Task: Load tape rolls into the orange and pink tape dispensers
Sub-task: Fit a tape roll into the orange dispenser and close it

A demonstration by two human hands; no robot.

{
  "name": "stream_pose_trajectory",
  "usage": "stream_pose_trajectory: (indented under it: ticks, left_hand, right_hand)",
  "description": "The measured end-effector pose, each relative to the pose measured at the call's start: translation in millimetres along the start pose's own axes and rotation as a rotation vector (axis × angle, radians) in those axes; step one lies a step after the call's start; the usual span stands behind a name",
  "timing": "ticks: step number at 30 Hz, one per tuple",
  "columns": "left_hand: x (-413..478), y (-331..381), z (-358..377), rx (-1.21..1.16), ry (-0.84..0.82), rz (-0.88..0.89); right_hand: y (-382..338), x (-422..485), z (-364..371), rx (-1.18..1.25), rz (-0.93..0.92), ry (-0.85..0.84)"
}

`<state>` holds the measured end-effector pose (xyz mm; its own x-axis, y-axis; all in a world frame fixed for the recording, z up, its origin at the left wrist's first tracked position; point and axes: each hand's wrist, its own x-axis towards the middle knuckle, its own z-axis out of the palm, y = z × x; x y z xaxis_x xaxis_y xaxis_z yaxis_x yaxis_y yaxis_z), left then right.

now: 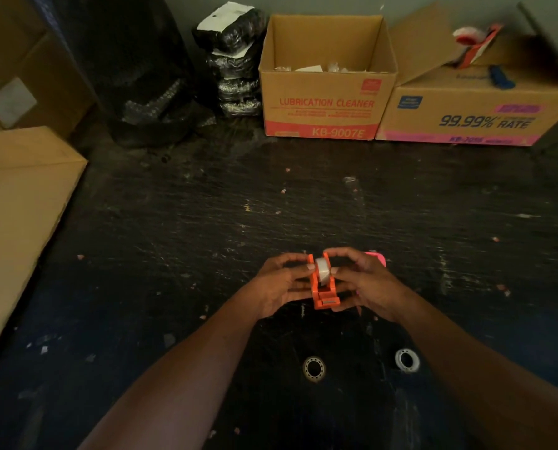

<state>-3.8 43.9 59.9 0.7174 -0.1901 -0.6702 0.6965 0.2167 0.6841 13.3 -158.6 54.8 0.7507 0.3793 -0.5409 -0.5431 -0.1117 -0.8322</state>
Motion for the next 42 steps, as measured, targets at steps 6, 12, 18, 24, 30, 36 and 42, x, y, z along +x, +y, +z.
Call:
stream_pose_trajectory:
  ticks: [6,12,18,24,30,36,42]
  left_hand:
    - [1.3,-1.6,2.3,0.016,0.020,0.006]
    - [0.8,0.4,4.5,0.041,-0.008,-0.033]
    - [-2.3,3.2,4.1,0.057,-0.052,-0.048]
    - [0.1,2.6,2.2,0.100,-0.025,-0.058]
    - [0.0,6.4,4.1,0.149,-0.059,-0.060]
    - [0.3,4.7,4.2,0.136,-0.053,-0.061]
    - [2.5,3.8,5.9,0.086,-0.015,-0.064]
  right_hand:
    - [4.5,-0.9,-2.1,0.068,0.019,-0.004]
    - [2.6,-5.5,-6.2,0.033,0.025,-0.019]
    - [-1.7,-2.4,-5.5,0.037,0.010,-0.002]
    - [2.4,-0.3,-2.3,0.078,0.016,0.008]
    - [1.3,-3.0,-3.9,0.082,0.001,0.005]
    - [0.7,-3.0,-1.9,0.070,-0.015,0.013]
    - [-1.4,-3.0,-2.6,0.102,-0.016,0.006]
